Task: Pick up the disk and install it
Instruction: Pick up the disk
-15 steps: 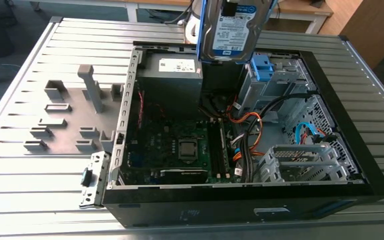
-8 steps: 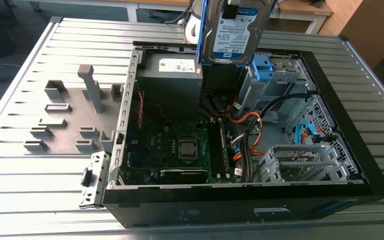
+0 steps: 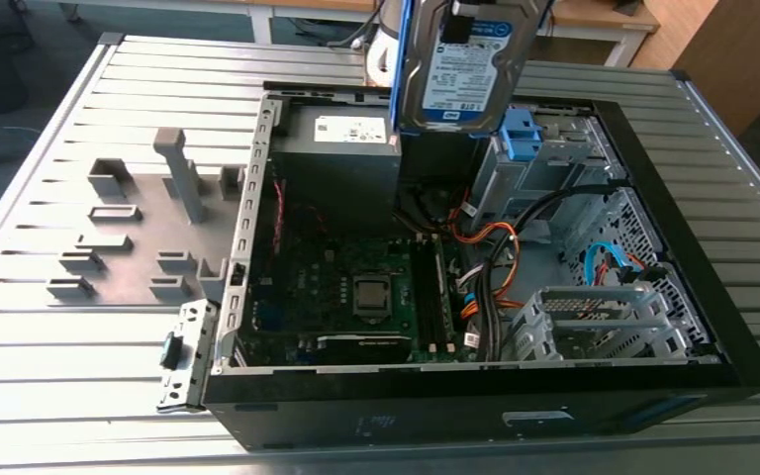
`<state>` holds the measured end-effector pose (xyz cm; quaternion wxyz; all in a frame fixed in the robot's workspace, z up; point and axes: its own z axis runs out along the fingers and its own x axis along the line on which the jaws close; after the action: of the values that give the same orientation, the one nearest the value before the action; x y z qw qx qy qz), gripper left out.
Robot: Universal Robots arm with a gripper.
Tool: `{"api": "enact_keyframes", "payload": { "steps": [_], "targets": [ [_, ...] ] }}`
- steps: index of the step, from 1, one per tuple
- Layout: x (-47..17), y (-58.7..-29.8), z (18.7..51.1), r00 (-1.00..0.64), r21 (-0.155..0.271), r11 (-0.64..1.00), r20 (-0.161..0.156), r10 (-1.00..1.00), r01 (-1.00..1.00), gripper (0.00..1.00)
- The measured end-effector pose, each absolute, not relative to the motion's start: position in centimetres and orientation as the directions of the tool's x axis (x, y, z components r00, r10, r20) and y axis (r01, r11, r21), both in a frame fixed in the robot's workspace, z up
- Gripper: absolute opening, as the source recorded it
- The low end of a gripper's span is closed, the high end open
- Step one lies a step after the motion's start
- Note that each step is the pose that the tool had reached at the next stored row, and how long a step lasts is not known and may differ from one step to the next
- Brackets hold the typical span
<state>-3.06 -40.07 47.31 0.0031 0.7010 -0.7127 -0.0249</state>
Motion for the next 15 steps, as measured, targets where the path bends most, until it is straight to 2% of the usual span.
{"api": "enact_keyframes", "payload": {
  "steps": [15],
  "targets": [
    [-3.1, -41.6, 47.3, -0.017, 0.04, 0.016, -0.03, -0.999, -0.999, 0.36]
  ]
}}
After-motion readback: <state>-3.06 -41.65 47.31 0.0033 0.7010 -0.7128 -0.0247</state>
